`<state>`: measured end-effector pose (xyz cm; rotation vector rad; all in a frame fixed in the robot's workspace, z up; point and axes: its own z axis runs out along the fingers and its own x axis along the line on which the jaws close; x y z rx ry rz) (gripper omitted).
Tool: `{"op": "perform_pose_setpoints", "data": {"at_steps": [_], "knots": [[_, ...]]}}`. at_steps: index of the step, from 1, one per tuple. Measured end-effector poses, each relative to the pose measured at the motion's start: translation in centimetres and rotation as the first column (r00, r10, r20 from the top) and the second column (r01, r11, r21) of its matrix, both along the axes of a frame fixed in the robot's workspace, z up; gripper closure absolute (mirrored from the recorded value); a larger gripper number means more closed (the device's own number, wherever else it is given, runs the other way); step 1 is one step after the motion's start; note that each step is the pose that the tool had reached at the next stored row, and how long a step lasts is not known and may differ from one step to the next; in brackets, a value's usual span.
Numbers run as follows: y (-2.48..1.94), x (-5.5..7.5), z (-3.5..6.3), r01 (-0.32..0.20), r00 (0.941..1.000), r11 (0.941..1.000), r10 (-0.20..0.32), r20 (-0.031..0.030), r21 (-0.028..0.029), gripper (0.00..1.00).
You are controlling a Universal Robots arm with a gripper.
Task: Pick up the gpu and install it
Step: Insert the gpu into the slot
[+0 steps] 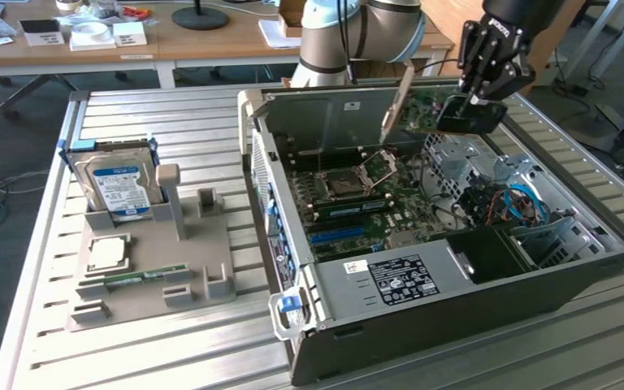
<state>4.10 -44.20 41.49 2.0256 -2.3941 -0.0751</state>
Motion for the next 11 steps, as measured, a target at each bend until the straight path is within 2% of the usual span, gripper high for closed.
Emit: {"op": "perform_pose_setpoints", "data": {"at_steps": [3,11], "knots": [[0.0,0.0,-0.02,-0.05,0.9987,0.9987,0.05,0.0,0.0,0.73],[0.01,-0.26,-0.03,-0.056,0.9984,0.9984,0.056,0.0002,0.0001,0.73]]}}
